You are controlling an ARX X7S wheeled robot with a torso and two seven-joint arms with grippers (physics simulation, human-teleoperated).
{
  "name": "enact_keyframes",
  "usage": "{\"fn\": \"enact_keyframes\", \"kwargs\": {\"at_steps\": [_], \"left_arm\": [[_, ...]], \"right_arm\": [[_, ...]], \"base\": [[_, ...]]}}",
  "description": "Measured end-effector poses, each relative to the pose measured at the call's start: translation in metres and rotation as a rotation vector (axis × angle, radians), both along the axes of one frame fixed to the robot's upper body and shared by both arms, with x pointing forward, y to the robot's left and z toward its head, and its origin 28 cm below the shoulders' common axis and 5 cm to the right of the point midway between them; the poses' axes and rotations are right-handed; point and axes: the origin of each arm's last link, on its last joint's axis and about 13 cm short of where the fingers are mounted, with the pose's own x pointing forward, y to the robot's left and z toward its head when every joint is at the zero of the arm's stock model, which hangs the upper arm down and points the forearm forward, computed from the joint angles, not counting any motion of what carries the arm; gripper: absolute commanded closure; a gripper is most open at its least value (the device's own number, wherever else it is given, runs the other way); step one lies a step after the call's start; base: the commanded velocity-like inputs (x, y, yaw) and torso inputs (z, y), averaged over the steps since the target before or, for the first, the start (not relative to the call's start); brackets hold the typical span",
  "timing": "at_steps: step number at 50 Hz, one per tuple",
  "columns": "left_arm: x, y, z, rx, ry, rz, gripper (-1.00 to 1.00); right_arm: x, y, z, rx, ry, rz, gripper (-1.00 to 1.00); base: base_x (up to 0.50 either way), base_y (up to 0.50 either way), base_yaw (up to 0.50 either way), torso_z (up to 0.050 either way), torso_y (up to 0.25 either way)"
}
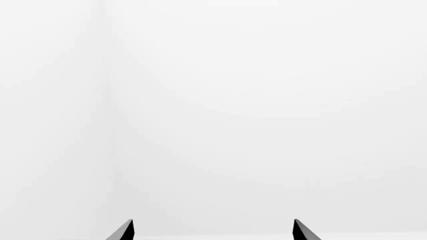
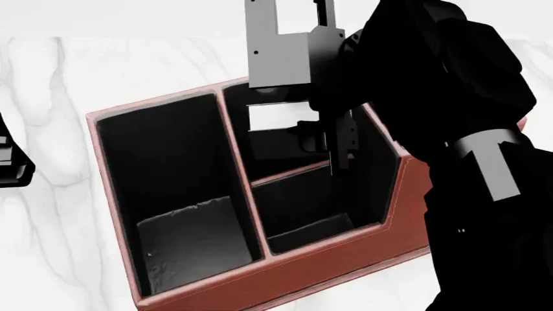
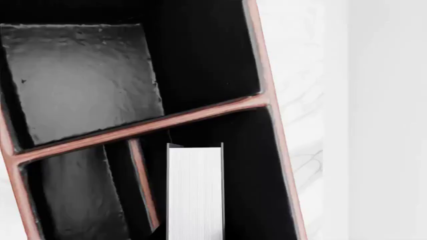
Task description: Pick up the book and place it in the front compartment of the caddy.
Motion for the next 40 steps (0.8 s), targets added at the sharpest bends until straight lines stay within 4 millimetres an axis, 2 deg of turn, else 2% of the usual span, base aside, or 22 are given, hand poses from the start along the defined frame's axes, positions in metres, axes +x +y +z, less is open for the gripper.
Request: {"fn": "enact_keyframes", "kwargs": {"at_steps": [21,22,40], "left_arm": [[-0.0006,0.0002,0.0009,-0.003,-0.004,0.001,-1.0],[-0.0006,0.0002,0.001,-0.004,-0.004,0.001,-1.0],[-0.0005,0.0004,0.0014,-0.012,-0.003,0.001,-1.0]], "right_arm": [[0.0003,-0.0003,-0.0019,0.003,0.011,-0.005,1.0],[0.0003,-0.0003,-0.002,0.003,0.012,-0.005,-1.0],[-0.0001,-0.0003,0.001,0.04,0.001,-0.013,-1.0]], "base": [[0.0,0.0,0.0,0.0,0.001],[0.0,0.0,0.0,0.0,0.0],[0.0,0.0,0.0,0.0,0.0]]}}
